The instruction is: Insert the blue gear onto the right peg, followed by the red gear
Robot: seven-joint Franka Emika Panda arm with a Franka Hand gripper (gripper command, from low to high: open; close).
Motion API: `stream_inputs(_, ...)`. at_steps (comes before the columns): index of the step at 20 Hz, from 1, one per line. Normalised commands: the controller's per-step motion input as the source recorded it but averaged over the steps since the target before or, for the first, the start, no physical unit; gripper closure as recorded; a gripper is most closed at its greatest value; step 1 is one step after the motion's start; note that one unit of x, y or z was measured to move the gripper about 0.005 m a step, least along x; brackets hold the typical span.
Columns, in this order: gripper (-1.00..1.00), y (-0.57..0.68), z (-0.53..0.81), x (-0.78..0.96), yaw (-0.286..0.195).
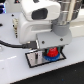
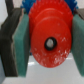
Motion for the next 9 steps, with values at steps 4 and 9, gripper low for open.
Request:
stream_inputs(4,-1.00,-0.02,0.14,0.04,0.000)
stream_inputs(9,-1.00,0.02,0.30,0.01,0.000)
